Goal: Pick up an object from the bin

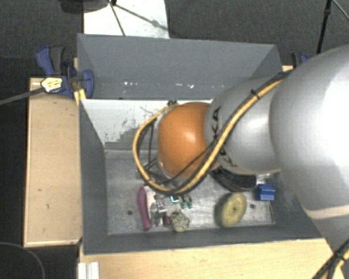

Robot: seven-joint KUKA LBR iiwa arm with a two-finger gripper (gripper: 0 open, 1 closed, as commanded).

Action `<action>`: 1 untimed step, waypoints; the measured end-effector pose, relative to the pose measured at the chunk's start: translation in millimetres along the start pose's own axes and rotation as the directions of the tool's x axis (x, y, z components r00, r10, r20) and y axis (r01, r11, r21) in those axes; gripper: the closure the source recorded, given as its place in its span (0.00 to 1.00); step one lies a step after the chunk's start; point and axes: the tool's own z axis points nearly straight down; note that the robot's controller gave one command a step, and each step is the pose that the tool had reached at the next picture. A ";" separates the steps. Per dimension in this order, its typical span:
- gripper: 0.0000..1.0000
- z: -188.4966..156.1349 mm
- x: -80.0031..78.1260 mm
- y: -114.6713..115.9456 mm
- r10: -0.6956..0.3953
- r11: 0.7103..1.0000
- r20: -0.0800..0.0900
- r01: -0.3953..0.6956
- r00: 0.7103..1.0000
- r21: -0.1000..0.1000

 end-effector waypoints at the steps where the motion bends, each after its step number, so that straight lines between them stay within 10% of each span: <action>1: 0.00 -43.2 -25.2 -48.4 0.240 0.971 0.003 -0.240 0.971 0.001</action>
Offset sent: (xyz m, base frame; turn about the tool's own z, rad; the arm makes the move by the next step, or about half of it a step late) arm 0.0316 -0.0418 0.0415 0.2405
